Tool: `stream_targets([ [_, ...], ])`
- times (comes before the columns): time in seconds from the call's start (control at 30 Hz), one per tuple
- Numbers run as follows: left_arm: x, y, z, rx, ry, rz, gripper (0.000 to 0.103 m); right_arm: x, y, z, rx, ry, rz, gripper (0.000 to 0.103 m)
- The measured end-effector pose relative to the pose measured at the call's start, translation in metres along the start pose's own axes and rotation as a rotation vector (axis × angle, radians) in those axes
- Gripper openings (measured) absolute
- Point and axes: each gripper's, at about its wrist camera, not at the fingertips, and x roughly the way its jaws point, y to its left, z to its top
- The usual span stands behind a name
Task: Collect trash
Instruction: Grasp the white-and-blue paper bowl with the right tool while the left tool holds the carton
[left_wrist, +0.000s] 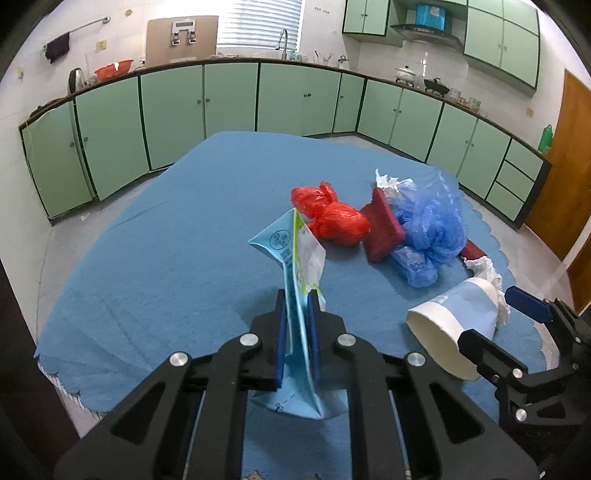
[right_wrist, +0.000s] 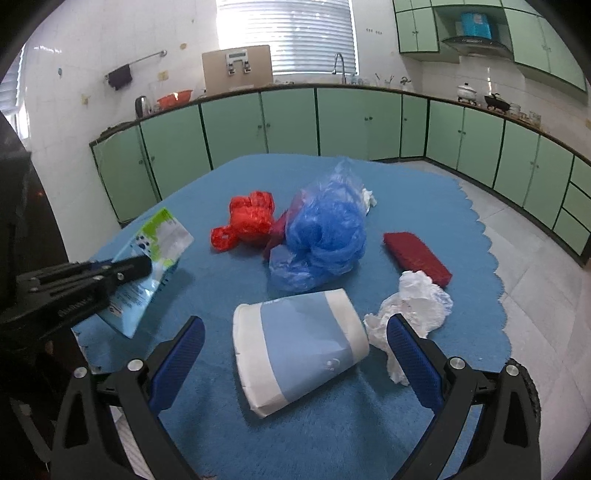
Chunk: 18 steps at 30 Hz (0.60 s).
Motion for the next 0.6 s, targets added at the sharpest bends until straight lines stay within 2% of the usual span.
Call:
stream_targets([
  [0.27, 0.006, 0.002, 0.0, -0.005, 0.017, -0.001, 0.009, 0.015, 0.004, -0.005, -0.047, 0.041, 0.004, 0.097],
  [0.4, 0.007, 0.0, 0.001, 0.001, 0.019, -0.004, 0.009, 0.018, 0.001, -0.007, -0.043, 0.057, 0.027, 0.081],
  [0.6, 0.006, -0.002, 0.002, 0.011, 0.018, -0.009, 0.009, 0.006, -0.007, -0.005, -0.012, 0.026, 0.046, 0.08],
])
